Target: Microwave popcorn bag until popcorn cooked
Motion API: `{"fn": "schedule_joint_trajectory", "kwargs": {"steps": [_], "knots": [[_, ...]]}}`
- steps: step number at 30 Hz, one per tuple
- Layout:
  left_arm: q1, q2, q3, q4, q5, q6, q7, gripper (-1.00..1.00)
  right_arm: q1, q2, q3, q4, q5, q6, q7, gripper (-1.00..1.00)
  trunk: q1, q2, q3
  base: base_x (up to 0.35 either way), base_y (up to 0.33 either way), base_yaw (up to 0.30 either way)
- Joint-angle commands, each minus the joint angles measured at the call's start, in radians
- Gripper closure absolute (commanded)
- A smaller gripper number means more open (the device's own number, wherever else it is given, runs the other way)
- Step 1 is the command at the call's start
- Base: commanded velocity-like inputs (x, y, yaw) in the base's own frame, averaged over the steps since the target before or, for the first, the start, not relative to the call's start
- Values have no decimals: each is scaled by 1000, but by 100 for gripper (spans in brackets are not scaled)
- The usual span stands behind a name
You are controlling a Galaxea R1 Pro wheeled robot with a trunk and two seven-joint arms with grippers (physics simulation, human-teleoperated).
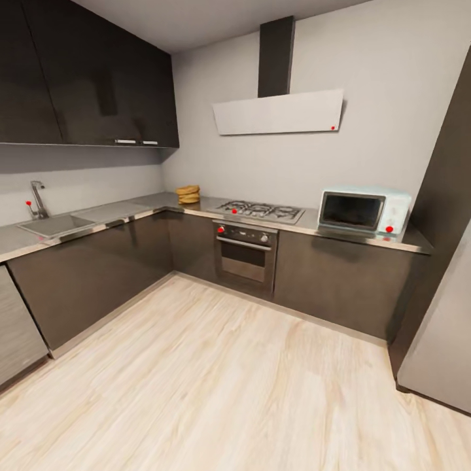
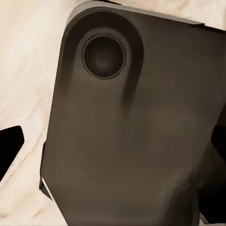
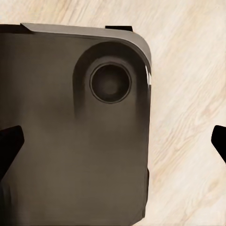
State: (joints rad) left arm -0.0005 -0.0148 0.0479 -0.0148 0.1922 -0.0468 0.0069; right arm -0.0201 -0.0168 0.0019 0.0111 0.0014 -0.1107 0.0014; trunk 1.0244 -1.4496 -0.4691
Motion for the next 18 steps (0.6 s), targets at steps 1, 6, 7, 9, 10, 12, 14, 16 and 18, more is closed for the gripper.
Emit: {"fn": "schedule_joint_trajectory", "kwargs": {"steps": [1,6,7,9,10,12,14,16,18], "knots": [[0,0,4,-1,3,-2,1,-100,-1,0,0,1,0,-4,0,-100,1,0,-1,326,101,0],[0,-1,4,-1,3,-2,1,-100,-1,0,0,1,0,-3,-1,-100,1,0,-1,326,106,0],[-1,-1,4,-1,3,-2,1,-100,-1,0,0,1,-1,-3,0,-100,1,0,-1,265,90,0],[-1,-1,4,-1,3,-3,1,-100,-1,0,0,1,-2,-3,0,-100,1,0,-1,139,47,-36],[0,-1,4,-1,3,-3,1,-100,-1,0,0,1,-2,-3,0,-100,1,0,-1,70,24,-119],[-1,-1,4,-1,3,-4,1,-100,0,0,0,1,-4,-3,0,-100,1,0,-1,20,7,-208],[-1,-1,4,-1,4,-3,1,-100,0,0,0,1,-4,-3,0,-100,1,0,-1,3,1,-240],[0,-1,4,-1,4,-4,1,-100,0,0,0,1,-4,-3,0,-100,1,0,-1,1,0,-243],[0,-1,5,-1,4,-4,1,-100,0,0,0,1,-4,-3,0,-100,1,0,-1,0,0,-244]]}}
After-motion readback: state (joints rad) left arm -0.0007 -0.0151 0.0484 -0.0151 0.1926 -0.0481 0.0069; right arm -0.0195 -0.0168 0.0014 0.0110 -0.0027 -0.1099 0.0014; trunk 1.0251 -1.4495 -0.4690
